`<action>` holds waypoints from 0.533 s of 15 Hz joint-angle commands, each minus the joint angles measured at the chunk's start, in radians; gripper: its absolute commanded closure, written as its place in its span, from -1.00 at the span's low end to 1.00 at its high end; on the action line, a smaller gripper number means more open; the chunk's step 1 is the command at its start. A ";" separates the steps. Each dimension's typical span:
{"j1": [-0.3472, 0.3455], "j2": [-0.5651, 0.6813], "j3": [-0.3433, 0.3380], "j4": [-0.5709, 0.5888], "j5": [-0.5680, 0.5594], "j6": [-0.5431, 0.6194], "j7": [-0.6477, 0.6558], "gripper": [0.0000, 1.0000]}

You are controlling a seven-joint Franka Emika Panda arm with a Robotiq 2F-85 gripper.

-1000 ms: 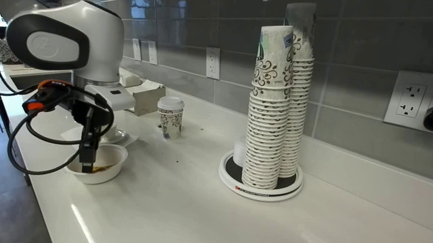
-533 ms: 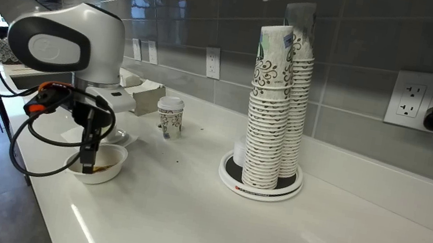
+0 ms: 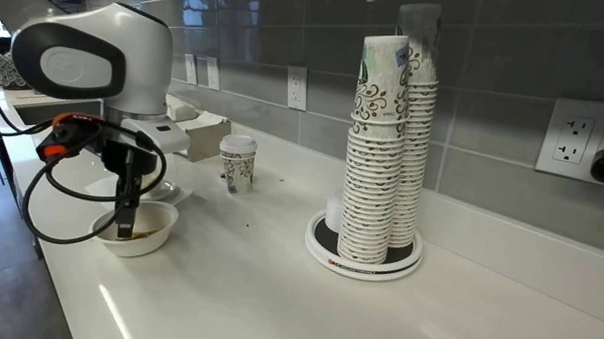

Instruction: Take the brown packet out of the bowl

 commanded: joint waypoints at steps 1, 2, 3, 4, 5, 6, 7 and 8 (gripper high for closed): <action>0.018 0.011 -0.009 0.001 0.020 0.022 -0.030 0.47; 0.016 0.008 -0.007 0.001 0.013 0.017 -0.024 0.47; 0.015 0.005 -0.006 0.001 0.008 0.014 -0.018 0.44; 0.013 0.001 -0.004 0.001 0.001 0.010 -0.010 0.43; 0.010 -0.004 -0.004 0.001 -0.005 0.005 -0.004 0.40; 0.009 -0.003 -0.003 0.001 -0.009 0.005 -0.001 0.39; 0.006 0.001 -0.002 0.001 -0.017 0.008 0.005 0.36; 0.006 0.007 -0.002 0.001 -0.019 0.011 0.006 0.33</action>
